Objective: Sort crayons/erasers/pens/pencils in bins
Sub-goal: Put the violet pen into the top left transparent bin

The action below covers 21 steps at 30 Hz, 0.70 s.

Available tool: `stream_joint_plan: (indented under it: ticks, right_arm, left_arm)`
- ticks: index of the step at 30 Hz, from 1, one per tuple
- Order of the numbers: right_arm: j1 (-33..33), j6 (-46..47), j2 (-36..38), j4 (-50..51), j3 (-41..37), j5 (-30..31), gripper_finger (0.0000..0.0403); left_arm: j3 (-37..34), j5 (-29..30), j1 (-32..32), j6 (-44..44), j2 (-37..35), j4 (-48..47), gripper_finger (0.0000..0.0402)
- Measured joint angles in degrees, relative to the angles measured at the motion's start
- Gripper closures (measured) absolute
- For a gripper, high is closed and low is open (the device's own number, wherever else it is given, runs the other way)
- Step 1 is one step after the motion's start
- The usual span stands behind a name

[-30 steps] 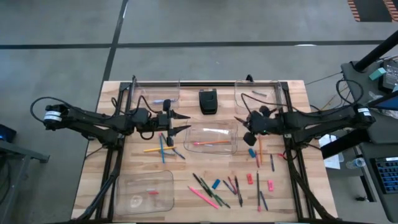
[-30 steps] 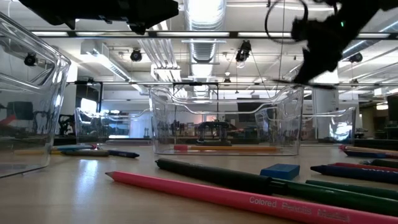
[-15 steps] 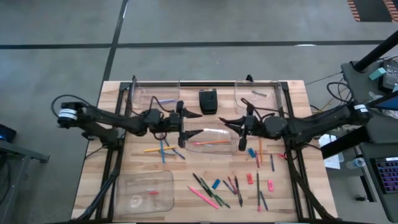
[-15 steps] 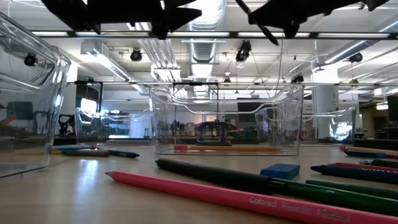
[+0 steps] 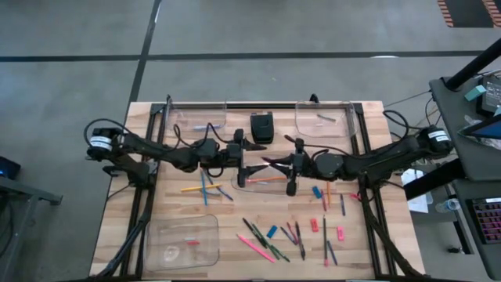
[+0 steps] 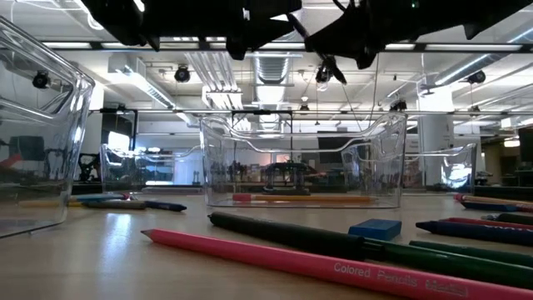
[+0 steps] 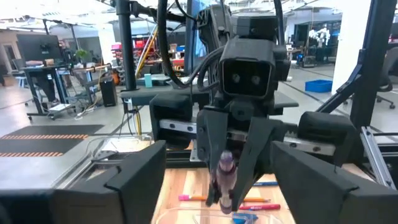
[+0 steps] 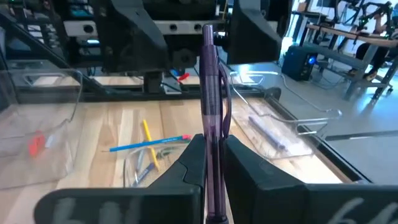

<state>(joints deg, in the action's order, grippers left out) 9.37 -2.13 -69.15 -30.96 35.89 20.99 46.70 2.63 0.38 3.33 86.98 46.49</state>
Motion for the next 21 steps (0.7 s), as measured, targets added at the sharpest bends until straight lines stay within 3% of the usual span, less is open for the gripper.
stream_joint_plan:
  ticks: [4,12,21]
  right_arm:
    - [0.0,0.1,0.1,-1.7,0.1,0.0,0.0376]
    - [0.0,0.8,0.4,-2.6,0.1,-0.4,0.0376]
    - [0.0,0.8,0.1,-2.8,0.1,-0.4,0.0376]
  left_arm:
    - [-0.1,0.0,0.0,0.0,-0.5,-0.8,0.0204]
    - [-0.2,-0.8,0.0,3.1,-0.5,-2.1,0.0379]
    - [-0.2,-0.9,0.0,3.1,-0.5,-1.7,0.0386]
